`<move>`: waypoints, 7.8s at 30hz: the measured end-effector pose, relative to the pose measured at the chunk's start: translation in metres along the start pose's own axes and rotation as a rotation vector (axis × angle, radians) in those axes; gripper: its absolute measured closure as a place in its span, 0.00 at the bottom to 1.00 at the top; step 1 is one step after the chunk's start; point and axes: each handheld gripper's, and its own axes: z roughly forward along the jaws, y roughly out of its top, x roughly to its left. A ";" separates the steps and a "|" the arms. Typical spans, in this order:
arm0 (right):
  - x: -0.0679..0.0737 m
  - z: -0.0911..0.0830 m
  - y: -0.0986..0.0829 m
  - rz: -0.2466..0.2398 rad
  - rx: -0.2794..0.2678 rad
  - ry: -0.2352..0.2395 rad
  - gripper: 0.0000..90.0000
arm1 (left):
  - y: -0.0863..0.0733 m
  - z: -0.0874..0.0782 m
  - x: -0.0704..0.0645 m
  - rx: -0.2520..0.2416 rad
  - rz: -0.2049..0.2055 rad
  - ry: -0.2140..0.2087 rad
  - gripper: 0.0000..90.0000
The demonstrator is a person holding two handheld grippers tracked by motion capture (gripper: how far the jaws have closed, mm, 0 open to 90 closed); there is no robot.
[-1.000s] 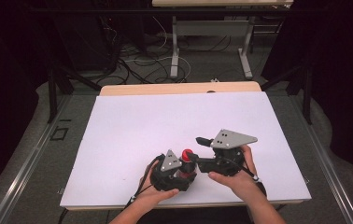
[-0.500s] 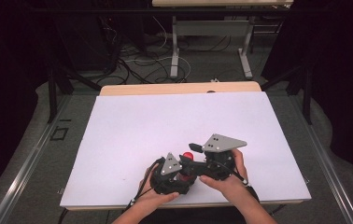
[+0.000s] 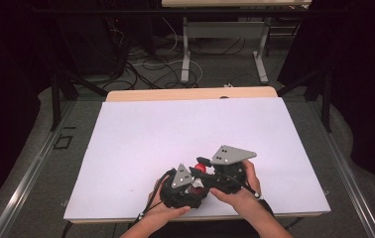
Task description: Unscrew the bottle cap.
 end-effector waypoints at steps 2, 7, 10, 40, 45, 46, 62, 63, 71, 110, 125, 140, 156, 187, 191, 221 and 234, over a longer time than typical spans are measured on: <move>-0.002 0.000 0.001 -0.021 -0.001 0.013 0.68 | 0.000 0.000 0.000 -0.005 -0.005 0.002 0.33; -0.014 0.001 0.004 -0.060 -0.006 0.133 0.68 | 0.000 -0.005 0.002 -0.011 0.004 -0.021 0.33; -0.021 0.002 0.007 -0.107 -0.012 0.217 0.68 | 0.001 -0.007 0.003 -0.012 0.011 -0.037 0.33; -0.054 0.007 0.044 -0.312 -0.014 0.592 0.46 | 0.004 -0.017 0.007 -0.029 0.026 -0.043 0.33; -0.037 -0.006 0.042 -0.234 -0.046 0.319 0.45 | 0.003 -0.017 0.010 -0.025 0.002 -0.023 0.33; -0.033 -0.007 0.041 -0.206 -0.049 0.290 0.45 | 0.003 -0.017 0.010 -0.034 -0.011 -0.020 0.33; -0.003 0.003 0.011 -0.025 -0.029 0.082 0.64 | 0.003 -0.016 0.010 -0.029 -0.028 -0.001 0.33; -0.003 0.004 0.010 -0.032 -0.036 0.082 0.67 | 0.003 -0.016 0.010 -0.028 -0.029 -0.003 0.33; -0.009 0.004 0.013 -0.062 0.000 0.134 0.68 | 0.002 -0.017 0.011 -0.014 -0.020 -0.019 0.33; -0.034 -0.002 0.032 -0.133 -0.063 0.330 0.43 | 0.003 -0.020 0.014 -0.034 -0.015 -0.029 0.33; 0.004 -0.001 0.018 0.028 -0.054 0.048 0.57 | 0.003 -0.020 0.014 -0.026 -0.026 -0.024 0.33; -0.007 0.002 0.019 -0.069 -0.027 0.141 0.68 | 0.003 -0.021 0.014 -0.017 -0.022 -0.034 0.33; -0.069 0.025 0.040 -0.363 0.042 0.738 0.68 | 0.004 -0.020 0.009 -0.032 0.001 -0.063 0.33; 0.005 0.001 0.024 0.059 -0.033 0.023 0.64 | 0.004 -0.022 0.013 -0.039 -0.038 -0.021 0.33; 0.005 0.002 0.022 0.092 -0.024 0.021 0.67 | 0.004 -0.021 0.013 -0.034 -0.035 -0.022 0.33; -0.063 0.024 0.044 -0.260 0.063 0.613 0.55 | 0.004 -0.023 0.014 -0.024 -0.009 -0.046 0.33; -0.017 -0.006 0.033 0.043 -0.050 0.197 0.60 | 0.004 -0.023 0.015 -0.030 -0.028 -0.023 0.33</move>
